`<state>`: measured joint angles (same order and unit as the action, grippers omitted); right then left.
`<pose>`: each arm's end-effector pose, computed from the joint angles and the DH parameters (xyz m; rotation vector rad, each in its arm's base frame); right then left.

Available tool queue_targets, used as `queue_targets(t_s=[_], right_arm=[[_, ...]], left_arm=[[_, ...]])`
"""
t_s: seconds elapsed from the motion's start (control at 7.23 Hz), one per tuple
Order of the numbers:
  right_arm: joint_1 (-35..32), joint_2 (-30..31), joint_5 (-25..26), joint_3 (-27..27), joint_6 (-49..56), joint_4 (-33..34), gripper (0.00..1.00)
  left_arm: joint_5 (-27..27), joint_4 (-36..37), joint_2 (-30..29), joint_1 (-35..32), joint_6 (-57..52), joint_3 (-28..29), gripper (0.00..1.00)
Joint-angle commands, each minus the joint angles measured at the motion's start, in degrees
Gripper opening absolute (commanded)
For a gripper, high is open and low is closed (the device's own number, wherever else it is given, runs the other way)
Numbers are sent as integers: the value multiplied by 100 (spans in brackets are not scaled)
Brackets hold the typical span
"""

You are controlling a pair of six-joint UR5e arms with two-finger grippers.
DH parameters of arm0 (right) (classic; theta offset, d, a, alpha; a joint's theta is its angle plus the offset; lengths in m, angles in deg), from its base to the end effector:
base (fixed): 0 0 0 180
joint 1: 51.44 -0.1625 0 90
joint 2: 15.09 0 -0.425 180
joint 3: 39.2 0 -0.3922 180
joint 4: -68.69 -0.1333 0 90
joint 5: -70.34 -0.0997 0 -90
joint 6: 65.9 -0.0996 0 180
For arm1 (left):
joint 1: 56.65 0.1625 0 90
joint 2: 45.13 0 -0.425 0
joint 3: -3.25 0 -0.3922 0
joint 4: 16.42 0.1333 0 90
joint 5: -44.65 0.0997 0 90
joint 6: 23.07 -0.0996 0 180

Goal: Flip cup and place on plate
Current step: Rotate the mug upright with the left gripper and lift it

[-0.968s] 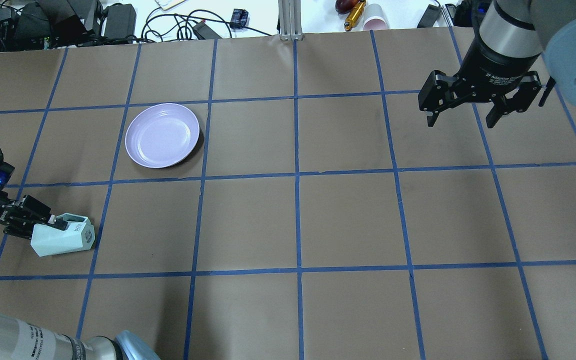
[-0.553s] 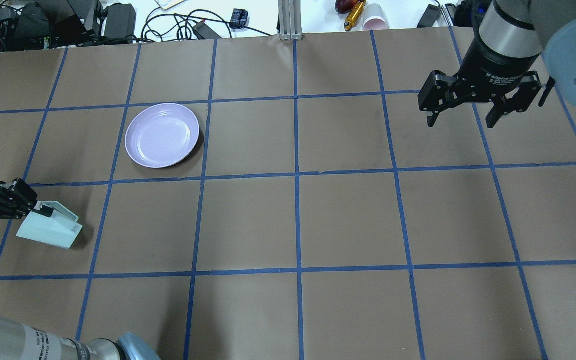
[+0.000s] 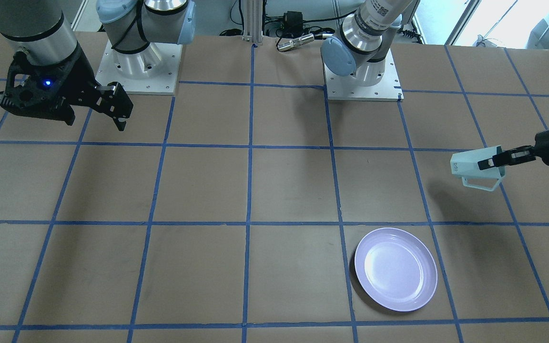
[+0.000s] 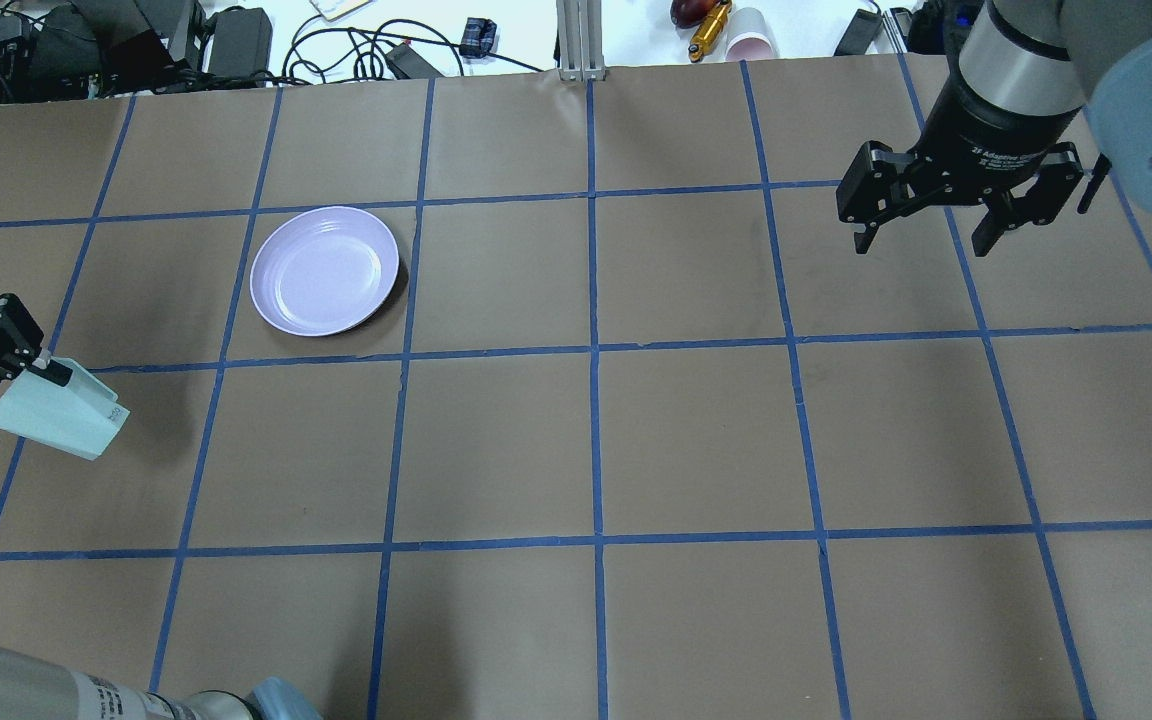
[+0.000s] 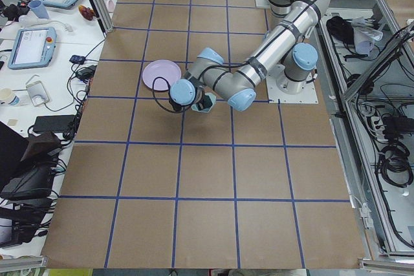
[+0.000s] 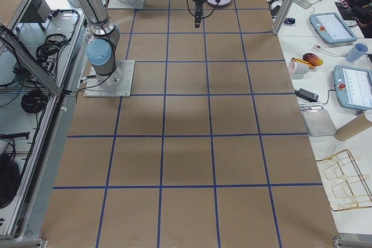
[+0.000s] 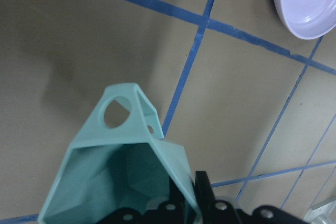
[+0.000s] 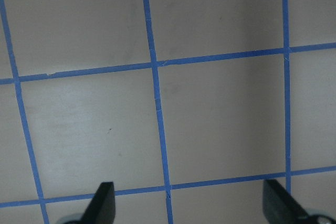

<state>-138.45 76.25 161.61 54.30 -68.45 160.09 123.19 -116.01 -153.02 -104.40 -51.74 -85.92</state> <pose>0.1059 -0.4865 0.4717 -0.1505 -3.1158 -0.0208 0.2570 -0.5107 0.3199 0.3814 -2.6625 -0.3622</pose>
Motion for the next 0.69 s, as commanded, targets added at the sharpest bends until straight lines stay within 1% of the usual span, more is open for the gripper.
queue_targets(t_s=[0.0,0.14,0.28,0.55], right_arm=[[0,-3,-4,-7,0,0,100],[0,-3,-4,2,0,0,100],[0,-3,-13,2,0,0,100],[0,6,-13,2,0,0,100]], left_arm=[[651,44,146,-863,353,845,0],[819,271,24,-1260,344,1110,0],[890,708,-3,-1577,344,1121,0],[1486,1430,-108,-2201,353,1112,0]])
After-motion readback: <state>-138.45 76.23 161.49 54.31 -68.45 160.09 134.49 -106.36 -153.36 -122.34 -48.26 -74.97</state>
